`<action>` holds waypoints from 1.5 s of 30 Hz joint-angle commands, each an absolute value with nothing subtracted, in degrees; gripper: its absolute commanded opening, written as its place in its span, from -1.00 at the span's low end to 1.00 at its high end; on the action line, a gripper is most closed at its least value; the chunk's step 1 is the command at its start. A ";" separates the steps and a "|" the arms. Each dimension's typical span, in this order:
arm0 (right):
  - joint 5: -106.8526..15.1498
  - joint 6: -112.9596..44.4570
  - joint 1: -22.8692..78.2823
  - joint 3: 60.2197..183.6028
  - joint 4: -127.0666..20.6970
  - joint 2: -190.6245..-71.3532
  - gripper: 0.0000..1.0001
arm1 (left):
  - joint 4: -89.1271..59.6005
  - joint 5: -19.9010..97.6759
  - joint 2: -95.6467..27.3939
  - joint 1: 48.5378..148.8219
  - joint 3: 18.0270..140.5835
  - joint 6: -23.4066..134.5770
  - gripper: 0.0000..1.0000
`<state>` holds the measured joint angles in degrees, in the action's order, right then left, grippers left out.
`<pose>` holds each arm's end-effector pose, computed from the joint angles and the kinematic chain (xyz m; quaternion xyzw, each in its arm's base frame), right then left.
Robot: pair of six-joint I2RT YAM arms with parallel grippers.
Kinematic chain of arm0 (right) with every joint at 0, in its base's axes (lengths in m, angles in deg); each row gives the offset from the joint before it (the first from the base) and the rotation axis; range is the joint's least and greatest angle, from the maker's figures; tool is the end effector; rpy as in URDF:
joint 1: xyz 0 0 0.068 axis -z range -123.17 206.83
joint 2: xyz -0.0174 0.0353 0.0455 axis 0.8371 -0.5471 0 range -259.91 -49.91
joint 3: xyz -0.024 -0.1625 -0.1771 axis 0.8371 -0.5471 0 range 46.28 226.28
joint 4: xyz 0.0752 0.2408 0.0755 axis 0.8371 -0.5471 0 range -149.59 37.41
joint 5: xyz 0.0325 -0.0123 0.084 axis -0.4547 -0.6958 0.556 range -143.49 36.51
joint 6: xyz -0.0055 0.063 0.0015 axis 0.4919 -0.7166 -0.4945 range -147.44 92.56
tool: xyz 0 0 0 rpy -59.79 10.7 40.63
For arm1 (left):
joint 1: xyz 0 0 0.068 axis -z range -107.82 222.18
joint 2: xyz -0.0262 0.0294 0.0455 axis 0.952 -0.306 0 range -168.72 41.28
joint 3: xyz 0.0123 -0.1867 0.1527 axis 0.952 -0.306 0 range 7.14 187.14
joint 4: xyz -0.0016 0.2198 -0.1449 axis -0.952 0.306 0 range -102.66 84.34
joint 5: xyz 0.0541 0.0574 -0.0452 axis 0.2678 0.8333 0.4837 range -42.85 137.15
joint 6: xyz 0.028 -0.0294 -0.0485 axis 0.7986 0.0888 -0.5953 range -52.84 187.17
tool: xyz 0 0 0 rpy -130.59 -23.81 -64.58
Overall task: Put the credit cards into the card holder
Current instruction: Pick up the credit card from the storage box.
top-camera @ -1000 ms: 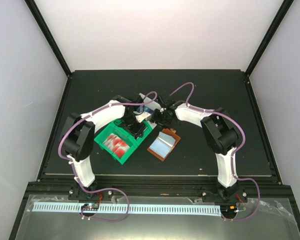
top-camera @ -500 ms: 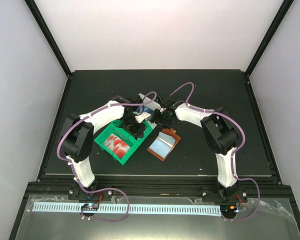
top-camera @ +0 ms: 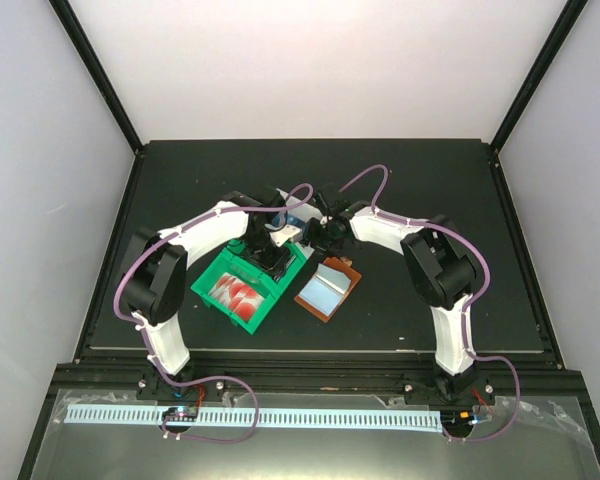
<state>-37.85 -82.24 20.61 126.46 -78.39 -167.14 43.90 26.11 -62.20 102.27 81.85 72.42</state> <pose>0.3266 0.2554 0.1109 0.1239 0.9555 0.2586 0.0685 0.2759 -0.1801 0.1534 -0.3053 -0.9338 0.1867 0.0001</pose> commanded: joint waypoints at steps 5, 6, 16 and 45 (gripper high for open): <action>-37.45 -82.54 20.58 127.22 -77.53 -167.69 0.01 | 46.07 26.30 -59.38 102.42 82.75 71.54 -0.92; -37.49 -82.52 20.47 127.13 -77.50 -167.69 0.01 | 46.25 26.84 -59.29 102.25 82.82 71.29 -0.94; -37.06 -82.98 20.52 127.05 -76.95 -167.51 0.01 | 47.28 26.25 -58.96 101.93 83.72 71.04 -0.95; -37.32 -82.72 20.58 127.13 -77.37 -167.55 0.01 | 49.04 19.67 -61.64 101.61 83.99 70.98 -0.80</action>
<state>-37.81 -82.88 20.61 126.46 -78.48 -167.20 46.02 23.47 -60.85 101.79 81.90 71.09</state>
